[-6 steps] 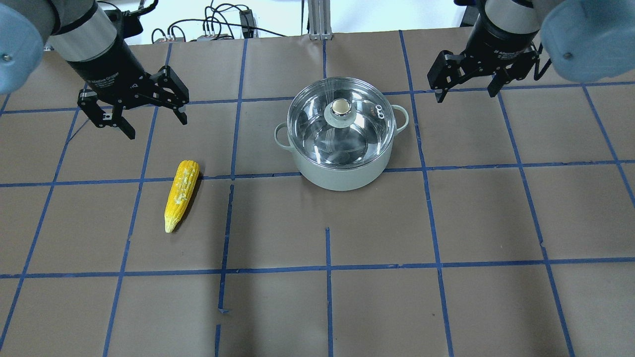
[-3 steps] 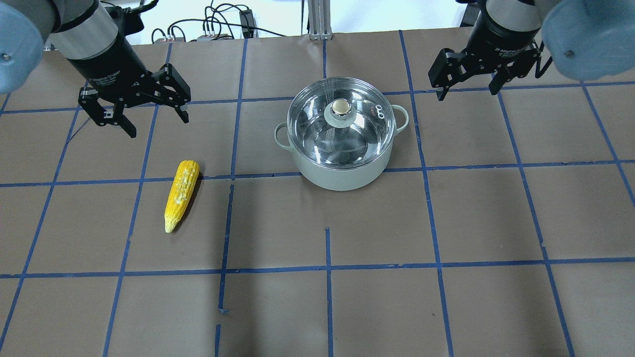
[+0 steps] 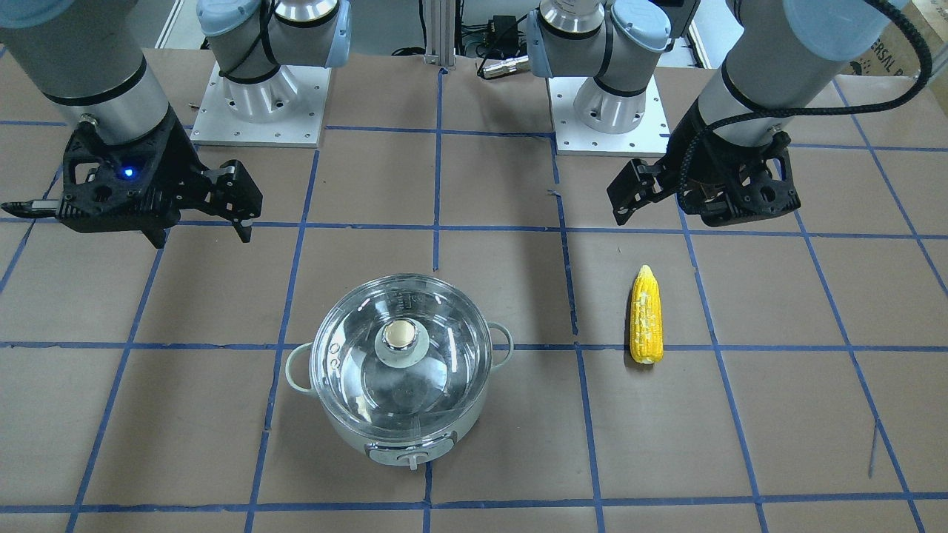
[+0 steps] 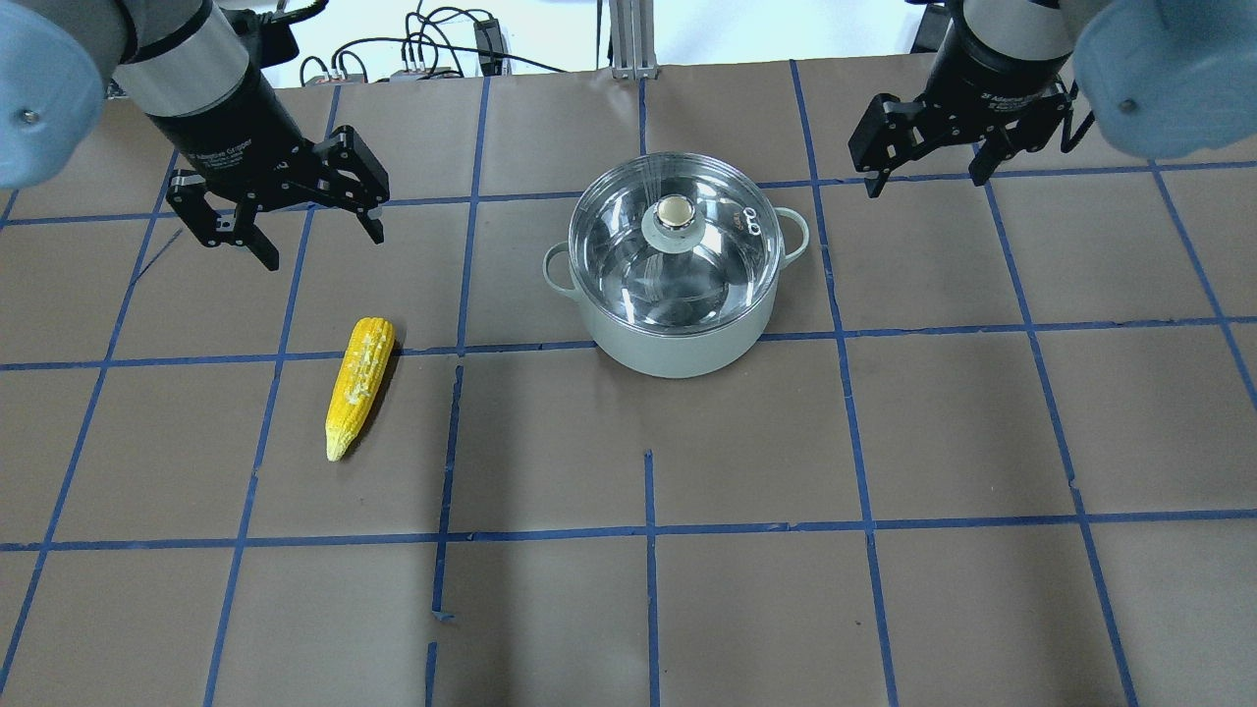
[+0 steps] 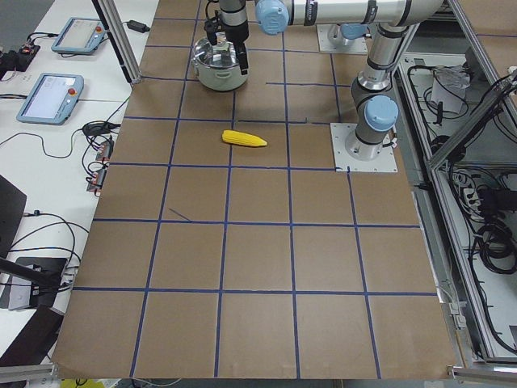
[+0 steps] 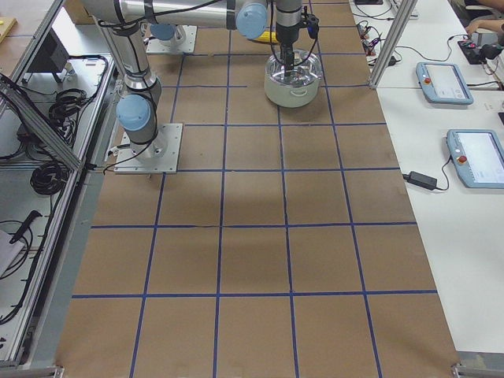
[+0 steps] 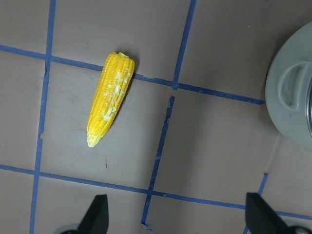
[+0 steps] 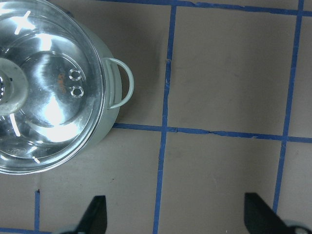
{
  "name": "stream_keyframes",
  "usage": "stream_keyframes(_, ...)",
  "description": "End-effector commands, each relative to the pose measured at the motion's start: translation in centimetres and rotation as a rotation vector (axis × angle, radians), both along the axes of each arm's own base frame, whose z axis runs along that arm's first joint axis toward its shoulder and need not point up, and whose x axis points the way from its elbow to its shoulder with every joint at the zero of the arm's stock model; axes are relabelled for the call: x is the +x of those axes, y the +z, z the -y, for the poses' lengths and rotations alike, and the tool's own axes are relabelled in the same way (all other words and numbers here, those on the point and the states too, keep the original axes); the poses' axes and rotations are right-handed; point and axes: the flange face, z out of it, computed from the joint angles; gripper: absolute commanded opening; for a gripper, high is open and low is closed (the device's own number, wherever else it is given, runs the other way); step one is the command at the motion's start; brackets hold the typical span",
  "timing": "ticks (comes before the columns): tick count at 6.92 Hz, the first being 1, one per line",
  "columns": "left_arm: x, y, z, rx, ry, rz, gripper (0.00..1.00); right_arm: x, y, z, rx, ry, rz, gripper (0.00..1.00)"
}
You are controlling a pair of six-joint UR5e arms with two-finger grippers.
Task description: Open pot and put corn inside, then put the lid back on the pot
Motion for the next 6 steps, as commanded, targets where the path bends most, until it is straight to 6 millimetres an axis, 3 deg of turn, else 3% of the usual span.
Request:
stream_keyframes(1,0.0,0.0,0.0,-0.001,-0.002,0.000,1.00,0.1,0.0,0.2,-0.008,0.000,0.010,1.00)
stream_keyframes(3,0.0,-0.3,0.1,0.005,-0.004,0.000,1.00,0.1,-0.1,0.8,-0.046,0.000,0.014,0.99)
stream_keyframes(6,0.0,-1.0,0.6,0.016,-0.007,-0.002,1.00,5.4,-2.9,2.2,-0.049,0.085,0.101,0.97)
